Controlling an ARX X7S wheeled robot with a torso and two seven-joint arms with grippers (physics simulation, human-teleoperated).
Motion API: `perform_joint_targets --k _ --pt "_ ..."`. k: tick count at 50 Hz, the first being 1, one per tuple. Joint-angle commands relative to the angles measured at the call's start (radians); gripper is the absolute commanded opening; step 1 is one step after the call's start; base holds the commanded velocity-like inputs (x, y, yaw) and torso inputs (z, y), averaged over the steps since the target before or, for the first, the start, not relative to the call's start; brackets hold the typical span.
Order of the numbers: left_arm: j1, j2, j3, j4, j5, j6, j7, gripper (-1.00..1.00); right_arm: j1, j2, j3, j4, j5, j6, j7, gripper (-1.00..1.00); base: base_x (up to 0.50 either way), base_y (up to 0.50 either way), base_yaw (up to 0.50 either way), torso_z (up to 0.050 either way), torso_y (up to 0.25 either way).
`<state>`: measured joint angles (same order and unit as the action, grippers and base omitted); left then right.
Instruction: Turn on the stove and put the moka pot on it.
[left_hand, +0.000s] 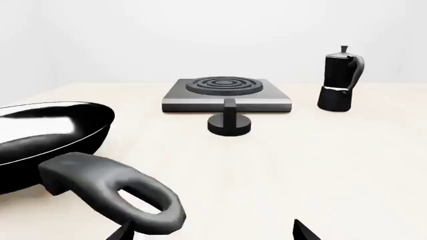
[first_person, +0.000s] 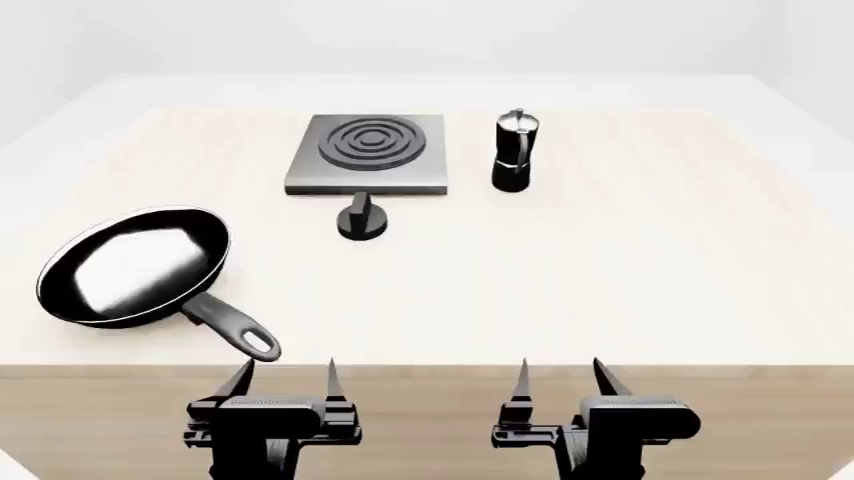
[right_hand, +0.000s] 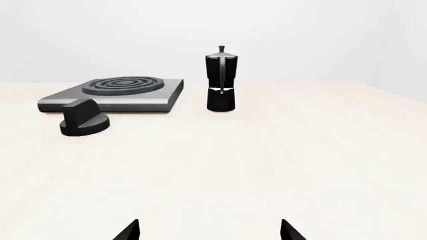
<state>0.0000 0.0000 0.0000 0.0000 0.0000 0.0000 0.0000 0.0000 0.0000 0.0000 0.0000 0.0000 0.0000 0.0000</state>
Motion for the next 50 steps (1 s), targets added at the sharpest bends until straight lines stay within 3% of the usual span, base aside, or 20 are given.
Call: perform_joint_targets --k 1,15,17,19,20,23,26,29,38,43,50 --pt "0.0 -0.037 0.044 0.007 -0.037 -0.005 -0.044 1.0 -0.004 0.012 -0.015 -0.013 0.012 0.009 0.015 1.0 0.0 0.0 0.0 0.0 0.0" --pt "0.024 -0.071 0.073 0.115 -0.055 -0.064 -0.073 1.0 0.013 0.047 -0.06 -0.04 0.046 -0.01 0.078 1.0 0.0 0.0 0.0 0.0 0.0" --pt "0.028 -0.08 0.069 0.167 -0.055 -0.083 -0.082 1.0 0.018 0.052 -0.061 -0.14 0.05 0.053 0.091 1.0 0.0 0.0 0.0 0.0 0.0" --pt "0.027 -0.091 0.077 0.199 -0.032 -0.106 -0.093 1.0 0.023 0.051 -0.062 -0.112 0.061 -0.006 0.091 1.0 0.0 0.0 0.0 0.0 0.0" --pt "0.029 -0.104 0.083 0.242 -0.015 -0.114 -0.094 1.0 0.038 0.057 -0.065 -0.215 0.055 0.088 0.103 1.0 0.0 0.0 0.0 0.0 0.0" --pt "0.027 -0.127 0.097 0.347 0.026 -0.154 -0.102 1.0 0.057 0.068 -0.075 -0.289 0.057 0.11 0.105 1.0 0.0 0.0 0.0 0.0 0.0" --pt "0.018 -0.15 0.094 0.464 0.056 -0.211 -0.107 1.0 0.113 0.078 -0.073 -0.437 0.07 0.234 0.114 1.0 0.0 0.0 0.0 0.0 0.0" --pt "0.003 -0.162 0.081 0.569 0.062 -0.29 -0.105 1.0 0.138 0.089 -0.076 -0.465 0.064 0.233 0.119 1.0 0.0 0.0 0.0 0.0 0.0" --pt "-0.054 -0.217 0.081 0.895 0.129 -0.485 -0.078 1.0 0.35 0.119 -0.027 -0.755 0.128 0.544 0.145 1.0 0.0 0.0 0.0 0.0 0.0" --pt "-0.096 -0.219 0.084 1.002 0.132 -0.575 -0.06 1.0 0.386 0.122 -0.003 -0.816 0.152 0.594 0.158 1.0 0.0 0.0 0.0 0.0 0.0" --pt "-0.088 -0.202 0.045 1.044 0.103 -0.559 -0.047 1.0 0.417 0.131 0.018 -0.88 0.182 0.647 0.171 1.0 0.0 0.0 0.0 0.024 0.005"
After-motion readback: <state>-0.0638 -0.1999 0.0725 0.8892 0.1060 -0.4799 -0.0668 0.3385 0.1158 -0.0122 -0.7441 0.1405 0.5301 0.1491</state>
